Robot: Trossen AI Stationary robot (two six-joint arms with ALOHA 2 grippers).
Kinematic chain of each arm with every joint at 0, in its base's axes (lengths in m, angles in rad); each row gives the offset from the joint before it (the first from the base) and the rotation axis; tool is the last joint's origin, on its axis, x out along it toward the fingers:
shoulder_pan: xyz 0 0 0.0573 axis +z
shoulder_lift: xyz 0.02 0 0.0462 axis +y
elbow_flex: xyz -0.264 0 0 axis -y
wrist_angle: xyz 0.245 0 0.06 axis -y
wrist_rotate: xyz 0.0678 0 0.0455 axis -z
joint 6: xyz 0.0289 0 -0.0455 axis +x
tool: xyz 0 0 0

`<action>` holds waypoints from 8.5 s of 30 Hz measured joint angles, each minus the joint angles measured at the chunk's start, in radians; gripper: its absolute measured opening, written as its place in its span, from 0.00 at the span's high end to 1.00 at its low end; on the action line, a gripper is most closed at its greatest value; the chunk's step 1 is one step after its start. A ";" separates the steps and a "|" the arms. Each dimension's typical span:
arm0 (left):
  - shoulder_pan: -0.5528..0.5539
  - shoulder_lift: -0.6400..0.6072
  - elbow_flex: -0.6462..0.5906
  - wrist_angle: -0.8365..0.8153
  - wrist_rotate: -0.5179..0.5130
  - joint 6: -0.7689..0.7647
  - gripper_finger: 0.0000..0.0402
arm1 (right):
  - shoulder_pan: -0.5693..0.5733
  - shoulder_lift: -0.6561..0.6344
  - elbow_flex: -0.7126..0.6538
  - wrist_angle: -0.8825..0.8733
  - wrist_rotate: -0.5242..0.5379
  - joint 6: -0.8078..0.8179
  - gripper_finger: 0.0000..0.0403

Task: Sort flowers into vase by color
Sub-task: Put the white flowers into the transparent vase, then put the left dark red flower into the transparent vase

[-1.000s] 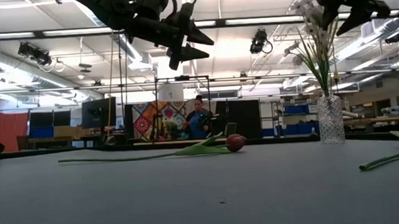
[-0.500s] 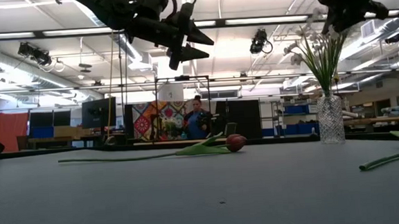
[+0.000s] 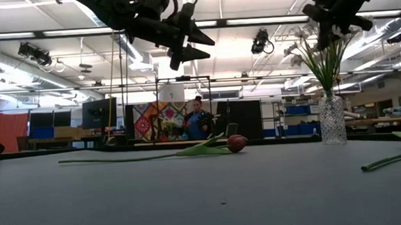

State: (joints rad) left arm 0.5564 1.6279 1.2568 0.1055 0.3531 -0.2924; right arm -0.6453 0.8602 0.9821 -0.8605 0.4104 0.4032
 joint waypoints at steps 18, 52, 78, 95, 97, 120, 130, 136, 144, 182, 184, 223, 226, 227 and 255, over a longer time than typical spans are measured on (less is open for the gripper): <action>-0.083 0.000 0.000 -0.298 0.010 0.241 0.45 | -0.001 -0.131 0.137 -0.033 -0.094 0.113 0.33; -0.452 0.008 -0.449 -0.160 -0.257 0.080 0.47 | 0.000 -0.116 0.332 0.083 -0.306 0.233 0.48; -0.526 0.145 -0.445 0.017 -0.452 -0.218 0.96 | 0.000 -0.117 0.332 0.067 -0.496 0.172 0.50; -0.400 -0.071 0.097 0.056 -0.290 -0.002 0.97 | 0.039 -0.102 0.331 0.265 -0.926 0.034 0.46; -0.387 -0.058 0.147 0.052 -0.200 0.018 0.97 | 0.068 -0.076 0.331 0.282 -0.952 0.034 0.46; -0.348 0.015 0.224 0.339 -0.040 -0.191 0.98 | 0.398 0.235 0.331 0.672 -0.690 -0.067 0.46; -0.363 0.015 0.224 0.343 -0.040 -0.195 0.98 | 0.442 0.260 0.331 0.680 -0.583 -0.065 0.77; -0.373 0.014 0.224 0.343 -0.056 -0.242 0.95 | 0.496 0.252 0.331 0.661 -0.428 -0.127 0.96; -0.384 0.012 0.224 0.188 -0.076 -0.239 0.63 | 0.549 0.225 0.331 0.559 -0.271 -0.198 0.97; -0.373 0.013 0.224 -0.130 -0.125 -0.212 0.78 | 0.561 0.085 0.332 0.233 -0.371 -0.208 0.97; -0.365 0.013 0.224 -0.154 -0.128 -0.213 0.72 | 0.573 0.052 0.331 0.131 -0.327 -0.184 0.97; -0.343 0.013 0.224 -0.221 -0.225 -0.168 0.58 | 0.286 -0.069 0.151 -0.062 0.187 -0.104 0.98; -0.334 0.013 0.224 -0.233 -0.225 -0.167 0.58 | 0.281 -0.070 0.118 -0.042 0.203 -0.078 0.98; -0.334 0.013 0.224 -0.240 -0.224 -0.164 0.58 | 0.281 -0.069 0.112 -0.038 0.214 -0.068 0.98; -0.311 0.013 0.224 -0.260 -0.220 -0.132 0.58 | 0.281 -0.091 0.083 0.004 0.163 -0.118 0.98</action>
State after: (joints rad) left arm 0.2459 1.6409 1.4807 -0.1547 0.1326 -0.4248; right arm -0.3642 0.7687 1.0655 -0.8562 0.5729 0.2852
